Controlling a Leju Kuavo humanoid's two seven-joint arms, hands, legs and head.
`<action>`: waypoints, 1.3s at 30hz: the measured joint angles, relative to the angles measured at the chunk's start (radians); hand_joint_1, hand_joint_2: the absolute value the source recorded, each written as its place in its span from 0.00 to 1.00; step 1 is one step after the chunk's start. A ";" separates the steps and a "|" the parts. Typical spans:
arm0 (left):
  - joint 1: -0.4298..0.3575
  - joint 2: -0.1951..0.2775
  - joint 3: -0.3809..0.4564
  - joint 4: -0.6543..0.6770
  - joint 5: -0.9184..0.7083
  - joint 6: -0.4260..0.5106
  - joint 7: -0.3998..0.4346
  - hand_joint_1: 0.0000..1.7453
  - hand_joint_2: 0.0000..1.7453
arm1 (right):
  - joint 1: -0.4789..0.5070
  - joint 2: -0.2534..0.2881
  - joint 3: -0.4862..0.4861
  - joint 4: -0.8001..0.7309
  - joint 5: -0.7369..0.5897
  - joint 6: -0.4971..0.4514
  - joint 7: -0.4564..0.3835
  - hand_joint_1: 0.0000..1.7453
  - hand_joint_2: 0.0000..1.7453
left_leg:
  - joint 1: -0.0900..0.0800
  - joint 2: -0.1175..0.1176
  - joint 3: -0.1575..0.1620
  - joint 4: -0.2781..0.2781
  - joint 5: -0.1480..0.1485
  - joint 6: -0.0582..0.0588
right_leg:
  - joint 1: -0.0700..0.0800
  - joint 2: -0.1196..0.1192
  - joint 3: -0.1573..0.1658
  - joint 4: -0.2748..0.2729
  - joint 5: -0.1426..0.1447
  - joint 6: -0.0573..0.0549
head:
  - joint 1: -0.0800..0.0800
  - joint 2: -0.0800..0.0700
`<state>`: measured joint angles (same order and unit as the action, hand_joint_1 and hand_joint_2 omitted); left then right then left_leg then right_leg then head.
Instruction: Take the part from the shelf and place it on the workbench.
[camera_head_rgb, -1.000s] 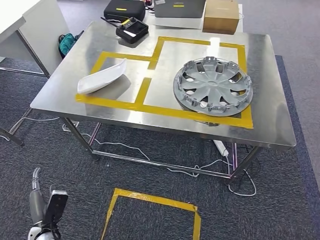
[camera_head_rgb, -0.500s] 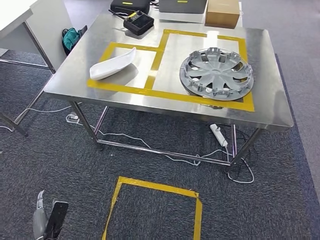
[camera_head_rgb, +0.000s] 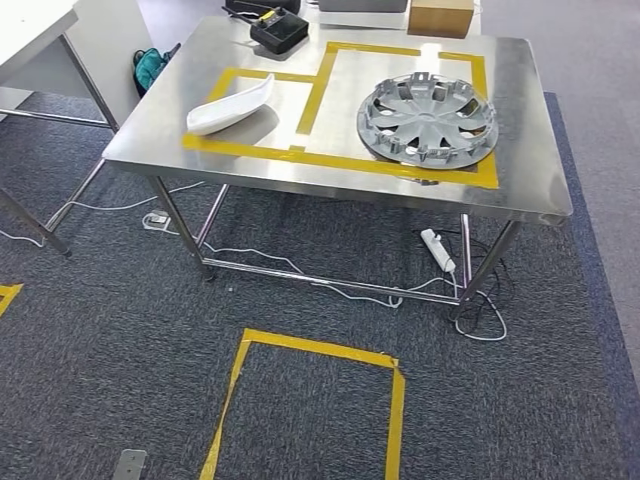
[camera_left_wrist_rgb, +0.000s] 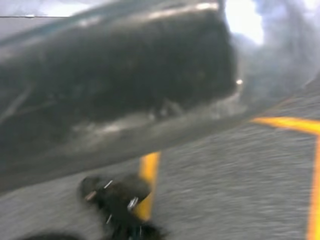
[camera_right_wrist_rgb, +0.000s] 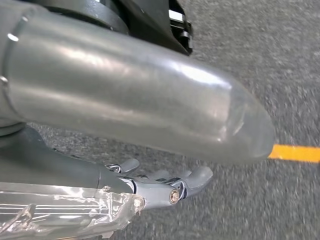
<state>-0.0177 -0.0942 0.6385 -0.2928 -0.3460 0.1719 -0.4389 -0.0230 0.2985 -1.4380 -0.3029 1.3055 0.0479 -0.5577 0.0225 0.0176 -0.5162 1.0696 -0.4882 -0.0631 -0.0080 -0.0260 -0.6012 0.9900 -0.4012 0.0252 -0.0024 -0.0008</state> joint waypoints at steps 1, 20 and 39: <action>-0.002 -0.002 0.001 0.006 -0.004 -0.002 0.015 0.00 0.00 | -0.001 -0.004 0.000 0.001 0.003 0.001 -0.001 0.00 0.00 | 0.001 0.004 0.040 -0.060 -0.005 0.004 | 0.000 -0.005 -0.007 0.006 0.007 0.008 | -0.001 0.000; 0.005 -0.029 -0.002 0.067 -0.117 -0.090 0.140 0.00 0.00 | -0.007 -0.030 0.013 0.023 0.037 0.016 -0.001 0.00 0.00 | -0.028 -0.108 -0.116 -0.114 0.155 0.056 | 0.020 0.084 0.161 -0.042 -0.108 -0.018 | 0.004 0.000; 0.016 -0.034 -0.005 0.071 -0.146 -0.141 0.116 0.00 0.00 | -0.008 -0.040 0.023 0.037 0.056 0.013 -0.004 0.00 0.00 | -0.014 0.001 -0.005 -0.104 0.033 0.079 | -0.003 -0.004 -0.006 0.153 -0.146 0.033 | -0.001 0.000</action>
<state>-0.0021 -0.1281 0.6332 -0.2215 -0.4920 0.0313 -0.3225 -0.0315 0.2589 -1.4150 -0.2662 1.3611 0.0609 -0.5613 0.0089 0.0181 -0.5214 0.9660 -0.4551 0.0155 -0.0107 -0.0298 -0.6077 1.1428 -0.5474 0.0580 -0.0030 -0.0008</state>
